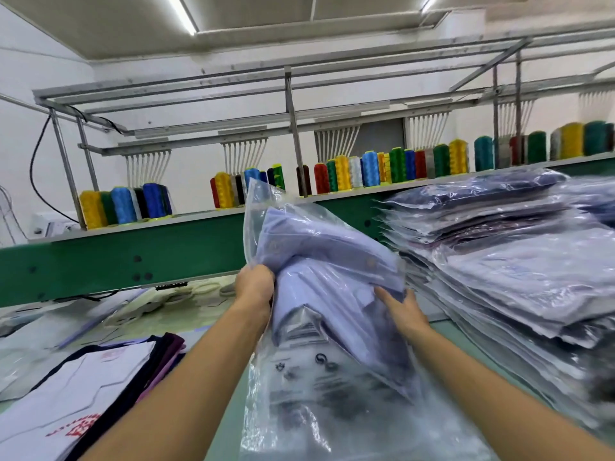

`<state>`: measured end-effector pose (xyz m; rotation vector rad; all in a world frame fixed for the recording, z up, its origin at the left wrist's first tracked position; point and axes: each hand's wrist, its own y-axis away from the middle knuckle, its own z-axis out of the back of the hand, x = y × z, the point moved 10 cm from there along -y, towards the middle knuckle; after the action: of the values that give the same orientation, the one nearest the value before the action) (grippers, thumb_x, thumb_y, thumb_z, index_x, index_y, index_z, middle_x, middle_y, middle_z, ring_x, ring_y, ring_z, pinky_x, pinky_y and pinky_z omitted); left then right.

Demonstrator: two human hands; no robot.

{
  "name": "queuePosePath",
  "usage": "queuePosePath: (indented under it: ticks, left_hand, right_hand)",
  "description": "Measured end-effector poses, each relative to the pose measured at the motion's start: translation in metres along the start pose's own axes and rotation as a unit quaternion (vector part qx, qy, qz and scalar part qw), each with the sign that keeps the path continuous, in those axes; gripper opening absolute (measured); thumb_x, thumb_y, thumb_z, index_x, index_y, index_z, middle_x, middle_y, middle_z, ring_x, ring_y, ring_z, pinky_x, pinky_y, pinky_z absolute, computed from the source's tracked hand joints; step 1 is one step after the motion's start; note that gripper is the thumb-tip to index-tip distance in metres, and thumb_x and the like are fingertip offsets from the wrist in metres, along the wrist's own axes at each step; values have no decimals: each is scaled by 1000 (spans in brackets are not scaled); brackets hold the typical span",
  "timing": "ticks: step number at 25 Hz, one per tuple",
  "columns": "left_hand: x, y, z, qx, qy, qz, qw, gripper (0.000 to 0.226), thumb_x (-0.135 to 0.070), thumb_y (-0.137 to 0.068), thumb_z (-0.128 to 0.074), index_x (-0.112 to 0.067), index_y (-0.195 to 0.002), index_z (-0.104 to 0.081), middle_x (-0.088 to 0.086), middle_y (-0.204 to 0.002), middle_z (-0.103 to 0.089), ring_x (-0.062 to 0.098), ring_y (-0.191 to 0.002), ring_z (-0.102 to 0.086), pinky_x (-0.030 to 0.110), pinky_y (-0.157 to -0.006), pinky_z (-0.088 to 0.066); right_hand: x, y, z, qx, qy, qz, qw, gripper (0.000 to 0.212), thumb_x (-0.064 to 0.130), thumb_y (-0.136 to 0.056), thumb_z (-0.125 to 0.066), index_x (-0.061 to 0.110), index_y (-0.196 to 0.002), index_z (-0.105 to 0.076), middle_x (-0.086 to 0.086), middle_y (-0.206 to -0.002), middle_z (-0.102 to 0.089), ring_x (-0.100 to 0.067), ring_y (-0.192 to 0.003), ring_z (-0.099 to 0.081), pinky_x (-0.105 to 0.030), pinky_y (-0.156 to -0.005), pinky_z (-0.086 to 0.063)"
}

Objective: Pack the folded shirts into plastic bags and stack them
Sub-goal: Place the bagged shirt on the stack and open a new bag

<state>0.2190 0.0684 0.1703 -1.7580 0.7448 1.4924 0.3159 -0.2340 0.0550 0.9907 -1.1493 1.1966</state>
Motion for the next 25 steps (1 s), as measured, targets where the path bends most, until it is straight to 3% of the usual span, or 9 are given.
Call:
queuePosePath:
  ticks: [2, 5, 7, 9, 11, 15, 22, 23, 25]
  left_hand:
    - [1, 1, 1, 1, 3, 7, 1000, 41, 9, -80, -42, 3, -114, -65, 16, -96, -66, 30, -78, -60, 31, -60, -47]
    - [15, 7, 11, -3, 6, 40, 999, 27, 3, -80, -43, 0, -98, -63, 18, -91, -65, 31, -76, -60, 31, -57, -45]
    - [18, 16, 13, 18, 25, 58, 998, 12, 0, -75, -44, -9, -70, -50, 11, -66, -52, 25, -56, -49, 28, -48, -36]
    - [14, 24, 9, 43, 47, 55, 996, 22, -5, -74, -46, -17, -59, -36, 2, -49, -39, 18, -41, -37, 23, -41, -28]
    - [2, 34, 0, 73, 70, 39, 994, 21, -8, -79, -47, -17, -61, -43, -2, -42, -45, 12, -35, -40, 19, -37, -30]
    - [-23, 45, -43, 138, 128, 34, 981, 16, -10, -86, -44, -13, -74, -54, 6, -63, -59, 22, -58, -54, 30, -59, -43]
    - [-39, 104, -168, 238, 112, 44, 964, 27, -17, -97, -38, -10, -89, -63, 11, -92, -66, 25, -83, -60, 32, -80, -52]
    - [-38, 113, -189, 257, 119, 56, 958, 32, -19, -100, -36, -11, -84, -62, 10, -88, -68, 23, -79, -64, 28, -79, -54]
    - [-30, 134, -229, 300, 131, 102, 939, 40, -26, -105, -33, -11, -80, -61, 3, -66, -72, 14, -54, -68, 18, -48, -51]
  right_hand:
    - [11, 3, 12, -19, -48, 24, 998, 62, 43, -78, -75, 16, -130, -55, -14, -123, -67, -33, -105, -65, -47, -92, -54]
    - [46, 19, 33, -82, 84, 70, 991, 53, 27, -77, -66, 17, -125, -46, -8, -99, -63, -28, -85, -61, -37, -70, -51]
    - [86, 32, 42, -110, 216, 135, 961, 47, 13, -85, -55, 14, -129, -41, -10, -104, -59, -31, -89, -57, -37, -71, -45]
    - [126, 44, 52, -130, 293, 190, 928, 41, 7, -88, -49, 10, -129, -42, -15, -118, -60, -35, -102, -58, -40, -80, -46]
    - [156, 52, 66, -133, 335, 210, 909, 36, 9, -90, -48, 8, -126, -44, -18, -124, -59, -38, -112, -58, -43, -88, -47]
    - [191, 54, 116, -147, 367, 206, 895, 39, 10, -90, -49, 9, -130, -46, -17, -126, -59, -38, -113, -57, -45, -94, -49]
    - [183, 13, 240, -194, 433, 141, 869, 45, 14, -93, -47, 17, -138, -48, -17, -132, -59, -37, -117, -56, -47, -100, -47]
    - [178, 5, 259, -209, 457, 125, 855, 45, 16, -94, -47, 19, -139, -48, -16, -132, -59, -36, -118, -56, -47, -101, -46]
    - [169, -9, 295, -240, 513, 97, 818, 43, 20, -95, -47, 26, -137, -50, -13, -129, -62, -33, -116, -58, -44, -100, -44]
